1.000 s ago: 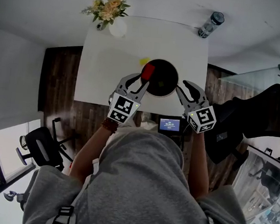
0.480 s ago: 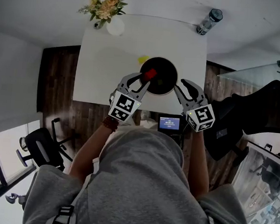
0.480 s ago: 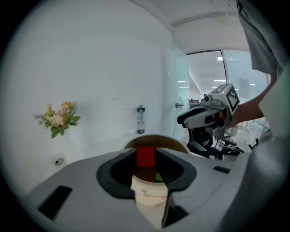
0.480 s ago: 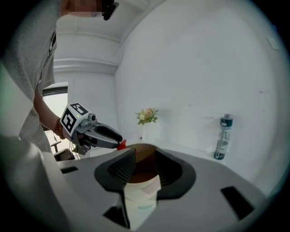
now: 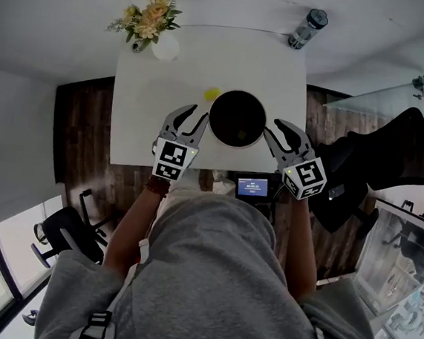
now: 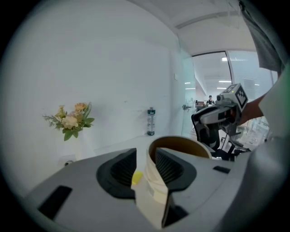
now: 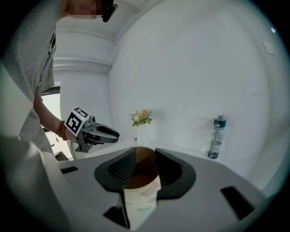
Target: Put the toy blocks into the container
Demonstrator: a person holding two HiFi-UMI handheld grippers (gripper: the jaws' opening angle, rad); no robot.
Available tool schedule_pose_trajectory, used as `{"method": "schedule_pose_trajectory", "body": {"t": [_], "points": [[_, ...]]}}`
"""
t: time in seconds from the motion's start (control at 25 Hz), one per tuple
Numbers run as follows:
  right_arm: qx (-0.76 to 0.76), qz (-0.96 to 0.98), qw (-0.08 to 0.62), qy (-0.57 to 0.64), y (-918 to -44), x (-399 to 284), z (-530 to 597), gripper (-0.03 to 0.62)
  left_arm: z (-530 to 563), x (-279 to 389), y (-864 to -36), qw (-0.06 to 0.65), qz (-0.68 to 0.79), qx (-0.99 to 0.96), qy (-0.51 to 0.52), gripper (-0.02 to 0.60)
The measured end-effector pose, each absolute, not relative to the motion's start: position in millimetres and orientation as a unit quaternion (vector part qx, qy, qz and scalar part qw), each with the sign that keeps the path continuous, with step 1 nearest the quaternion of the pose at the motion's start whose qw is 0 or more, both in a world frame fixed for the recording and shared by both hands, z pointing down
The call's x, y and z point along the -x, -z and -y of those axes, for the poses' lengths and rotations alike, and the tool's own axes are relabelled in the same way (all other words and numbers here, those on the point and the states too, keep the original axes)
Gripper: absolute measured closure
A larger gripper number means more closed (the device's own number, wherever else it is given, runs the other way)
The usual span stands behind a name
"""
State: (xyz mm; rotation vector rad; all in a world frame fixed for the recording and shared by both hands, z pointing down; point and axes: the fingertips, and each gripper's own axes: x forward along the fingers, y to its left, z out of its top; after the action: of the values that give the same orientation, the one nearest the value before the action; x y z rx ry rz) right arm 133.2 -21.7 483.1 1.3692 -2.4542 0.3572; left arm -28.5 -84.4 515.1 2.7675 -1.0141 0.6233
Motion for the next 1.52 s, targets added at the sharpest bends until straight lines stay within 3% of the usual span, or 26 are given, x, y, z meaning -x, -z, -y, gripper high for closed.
{"method": "schedule_pose_trajectory", "body": {"t": [0.44,0.88,1.24,1.52], "points": [[-0.562,0.794,0.169,-0.158,-478,-135,15,0.461,142,58,-572,0.038,0.246,-0.932,-0.265,0.445],[-0.624,0.737,0.176,-0.191,-480,-105,-2,0.460,160,27,-655,-0.001,0.087,-0.937,-0.339,0.419],[-0.647,0.714,0.176,-0.201,-481,-73,-1,0.459,165,13,-706,0.022,0.046,-0.927,-0.371,0.414],[-0.662,0.697,0.179,-0.209,-480,-71,-8,0.460,163,4,-732,0.000,0.042,-0.916,-0.398,0.408]]}}
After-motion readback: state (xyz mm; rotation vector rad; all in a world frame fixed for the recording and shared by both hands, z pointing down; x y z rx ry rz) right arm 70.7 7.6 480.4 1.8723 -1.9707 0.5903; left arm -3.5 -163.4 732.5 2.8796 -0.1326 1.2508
